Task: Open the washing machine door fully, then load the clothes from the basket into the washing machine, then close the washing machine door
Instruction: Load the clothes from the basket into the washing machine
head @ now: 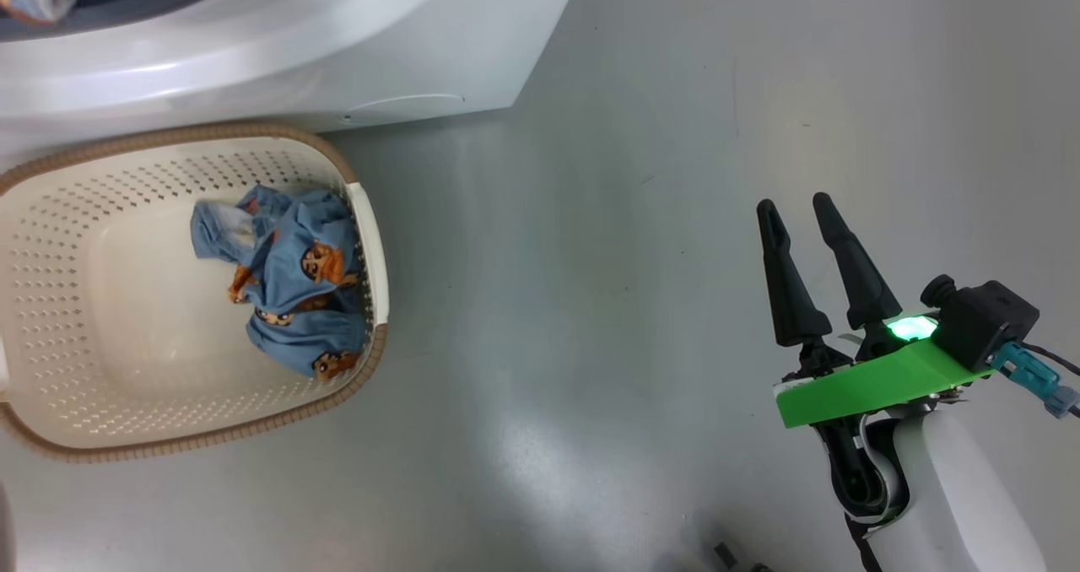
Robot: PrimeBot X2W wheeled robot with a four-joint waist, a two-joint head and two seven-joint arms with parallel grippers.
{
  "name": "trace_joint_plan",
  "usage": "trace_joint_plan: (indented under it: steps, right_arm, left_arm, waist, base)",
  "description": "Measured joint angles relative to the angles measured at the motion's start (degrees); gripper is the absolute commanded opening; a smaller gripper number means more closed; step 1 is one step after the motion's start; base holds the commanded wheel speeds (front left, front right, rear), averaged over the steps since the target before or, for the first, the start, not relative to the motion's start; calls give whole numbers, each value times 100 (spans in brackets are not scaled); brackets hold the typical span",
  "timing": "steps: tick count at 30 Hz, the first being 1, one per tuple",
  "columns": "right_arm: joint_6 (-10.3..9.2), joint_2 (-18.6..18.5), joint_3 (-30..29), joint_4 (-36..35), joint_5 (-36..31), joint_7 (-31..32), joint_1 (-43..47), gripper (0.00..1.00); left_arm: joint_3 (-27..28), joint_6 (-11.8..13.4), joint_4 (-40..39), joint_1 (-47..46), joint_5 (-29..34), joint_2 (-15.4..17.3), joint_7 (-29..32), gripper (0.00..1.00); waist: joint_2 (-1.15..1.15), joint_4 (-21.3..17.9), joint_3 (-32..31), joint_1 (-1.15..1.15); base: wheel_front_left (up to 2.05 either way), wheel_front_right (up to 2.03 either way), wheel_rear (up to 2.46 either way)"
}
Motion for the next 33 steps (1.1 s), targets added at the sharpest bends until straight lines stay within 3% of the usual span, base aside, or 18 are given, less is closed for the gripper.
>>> trace_joint_plan:
  steps: [20,33]
  right_arm:
    - [0,-81,-86,-2,-1,0,-19,100]
    - [0,-209,-255,-86,-21,0,-9,100]
  left_arm:
    - [147,-43,-246,1049,99,-416,0,100]
    - [407,-44,-1257,2728,297,-778,0,100]
  waist:
    - [0,212,-145,0]
    - [0,576,-216,0]
  base:
    - [0,0,0]
    - [0,0,0]
